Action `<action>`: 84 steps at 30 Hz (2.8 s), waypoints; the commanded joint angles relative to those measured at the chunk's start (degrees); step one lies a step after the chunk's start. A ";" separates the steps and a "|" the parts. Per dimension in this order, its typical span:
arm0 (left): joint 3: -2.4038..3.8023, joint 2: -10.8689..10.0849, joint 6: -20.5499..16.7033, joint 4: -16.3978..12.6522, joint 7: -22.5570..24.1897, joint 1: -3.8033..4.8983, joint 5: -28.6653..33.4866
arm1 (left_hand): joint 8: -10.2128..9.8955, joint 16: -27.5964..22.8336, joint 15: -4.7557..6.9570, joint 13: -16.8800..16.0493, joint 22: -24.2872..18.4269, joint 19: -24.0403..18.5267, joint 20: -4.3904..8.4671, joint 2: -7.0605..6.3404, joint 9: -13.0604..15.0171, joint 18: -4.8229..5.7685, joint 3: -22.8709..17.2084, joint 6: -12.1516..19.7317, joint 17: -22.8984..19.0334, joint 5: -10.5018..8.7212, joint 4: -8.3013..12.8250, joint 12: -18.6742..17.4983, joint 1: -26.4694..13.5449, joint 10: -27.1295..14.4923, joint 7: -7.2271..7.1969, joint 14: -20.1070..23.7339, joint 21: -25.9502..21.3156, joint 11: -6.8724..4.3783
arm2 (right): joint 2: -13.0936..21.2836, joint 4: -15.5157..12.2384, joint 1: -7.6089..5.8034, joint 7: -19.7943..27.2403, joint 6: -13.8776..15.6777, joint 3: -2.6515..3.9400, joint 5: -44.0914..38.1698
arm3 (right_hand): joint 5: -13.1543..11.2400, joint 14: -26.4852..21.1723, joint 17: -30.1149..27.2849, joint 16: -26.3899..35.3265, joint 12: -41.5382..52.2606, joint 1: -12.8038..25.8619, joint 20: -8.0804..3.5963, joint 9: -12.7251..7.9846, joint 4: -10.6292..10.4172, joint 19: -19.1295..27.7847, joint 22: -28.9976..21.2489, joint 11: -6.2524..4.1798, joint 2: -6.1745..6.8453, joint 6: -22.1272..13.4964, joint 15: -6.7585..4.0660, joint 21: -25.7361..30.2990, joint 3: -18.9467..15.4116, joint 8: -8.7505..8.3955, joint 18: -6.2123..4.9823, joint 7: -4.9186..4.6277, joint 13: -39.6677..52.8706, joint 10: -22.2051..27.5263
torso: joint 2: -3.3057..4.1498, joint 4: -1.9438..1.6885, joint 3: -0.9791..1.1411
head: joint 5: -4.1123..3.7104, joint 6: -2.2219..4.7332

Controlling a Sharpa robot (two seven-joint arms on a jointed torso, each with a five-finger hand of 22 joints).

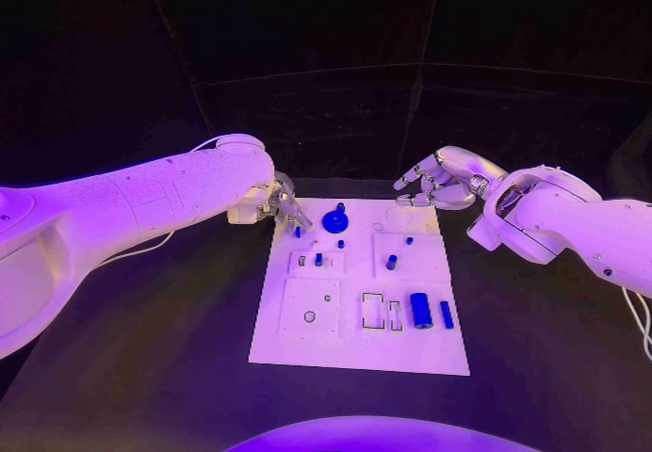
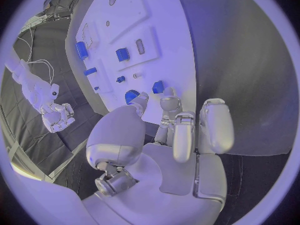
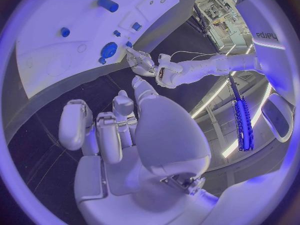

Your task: Assemble the parts on the task board

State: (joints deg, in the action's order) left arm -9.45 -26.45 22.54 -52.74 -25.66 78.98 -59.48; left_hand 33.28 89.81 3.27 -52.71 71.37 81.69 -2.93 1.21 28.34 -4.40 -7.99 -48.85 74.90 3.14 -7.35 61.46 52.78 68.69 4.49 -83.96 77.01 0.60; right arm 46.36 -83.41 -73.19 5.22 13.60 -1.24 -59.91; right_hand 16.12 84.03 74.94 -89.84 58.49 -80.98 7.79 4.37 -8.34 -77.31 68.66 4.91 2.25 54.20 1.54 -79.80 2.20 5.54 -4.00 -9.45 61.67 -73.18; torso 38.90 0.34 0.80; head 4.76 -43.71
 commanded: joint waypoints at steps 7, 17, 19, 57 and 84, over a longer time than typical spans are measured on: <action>0.02 0.08 1.17 -0.30 0.29 0.00 -0.37 | 0.38 0.19 -0.03 0.12 0.10 0.24 -0.07 0.59 -0.22 0.36 -0.16 -0.65 15.10 -0.37 1.12 0.28 1.89 0.18 0.09 -6.04 0.21 -0.20 | -0.09 0.00 -0.10 0.49 -0.29 0.03 0.16 | 0.33 5.97 15.06 -0.16 -0.22 0.35 -0.06 -0.10 -0.19 0.36 -0.05 -0.17 -0.19 0.02 0.14 0.30 -0.17 0.25 -0.57 -0.15 -0.10 0.35 | 0.03 0.01 -0.01 | 0.00 -0.05; 0.02 0.09 1.22 -0.40 0.27 -0.01 -0.01 | 0.48 0.19 0.02 0.30 0.14 0.24 -0.03 1.23 -0.41 0.36 -0.64 -0.78 15.10 -0.36 2.14 0.22 3.51 0.14 0.02 -6.04 0.17 -0.27 | -0.18 0.07 -0.10 0.49 -0.36 0.03 0.16 | 0.40 5.97 15.06 -0.16 -0.18 0.25 -0.06 -0.10 -0.18 0.34 -0.03 -0.17 -0.23 0.01 0.13 0.30 -0.13 0.24 -0.57 -0.14 -0.06 0.33 | 0.04 -0.03 -0.02 | 0.01 -0.14; 0.02 0.12 1.21 -0.37 0.26 -0.02 0.14 | 0.51 0.19 0.05 0.33 0.19 0.25 -0.01 1.66 -0.48 0.36 -1.09 -0.81 15.10 -0.36 2.70 0.22 4.40 0.15 -0.02 -6.04 0.18 -0.29 | -0.20 0.09 -0.10 0.49 -0.38 0.03 0.16 | 0.40 5.97 15.06 -0.16 -0.18 0.25 -0.06 -0.10 -0.18 0.34 -0.03 -0.17 -0.23 0.01 0.13 0.30 -0.13 0.24 -0.57 -0.14 -0.06 0.33 | 0.03 0.00 -0.01 | 0.04 -0.16; 0.05 -14.43 -19.80 -22.07 0.50 -0.21 7.25 | 4.14 0.19 0.99 -1.98 1.58 0.80 0.90 3.33 2.03 0.58 -21.65 -0.36 15.10 -0.40 14.41 1.98 10.85 3.46 -1.16 -6.04 0.75 -1.47 | -0.04 0.70 -0.10 0.56 -0.55 0.02 0.27 | 0.45 5.97 15.06 -0.16 -0.24 0.23 -0.07 -0.10 -0.23 0.42 -0.18 -0.16 -0.27 0.01 0.12 0.39 -0.13 0.25 -0.59 -0.16 -0.13 0.36 | -0.02 -0.06 0.03 | 0.47 -0.49; -0.16 -18.66 -26.23 -31.38 0.56 -5.08 -1.20 | 4.57 0.19 1.11 -2.00 1.85 0.97 1.03 2.53 2.38 0.62 -23.21 -0.37 15.10 -0.40 14.74 2.04 10.22 3.70 -1.27 -6.04 0.93 -1.58 | -0.42 1.36 -0.08 0.70 -0.67 -0.01 0.37 | 0.34 5.97 15.06 -0.16 -0.33 0.35 -0.07 -0.10 -0.37 0.47 -0.27 -0.14 -0.30 0.00 0.13 0.45 -0.20 0.25 -0.61 -0.17 -0.22 0.41 | 0.04 -0.05 0.01 | 1.08 -0.43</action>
State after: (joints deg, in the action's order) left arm -9.64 -45.20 -4.16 -84.00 -25.49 73.87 -58.78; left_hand 37.48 89.81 4.00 -54.80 73.32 82.49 -2.07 3.34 27.64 -4.40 -27.92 -49.29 74.91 2.47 4.34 63.45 62.90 71.80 3.64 -83.85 77.78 -0.64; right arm 45.99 -82.02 -73.18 5.40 13.22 -1.27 -59.77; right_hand 16.47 84.03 74.91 -89.84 58.49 -80.98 7.79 4.34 -8.52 -77.31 68.43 4.91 2.25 54.20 1.54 -79.58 2.02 5.54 -4.00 -9.45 61.51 -73.18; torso 38.91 0.26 0.76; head 5.74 -44.13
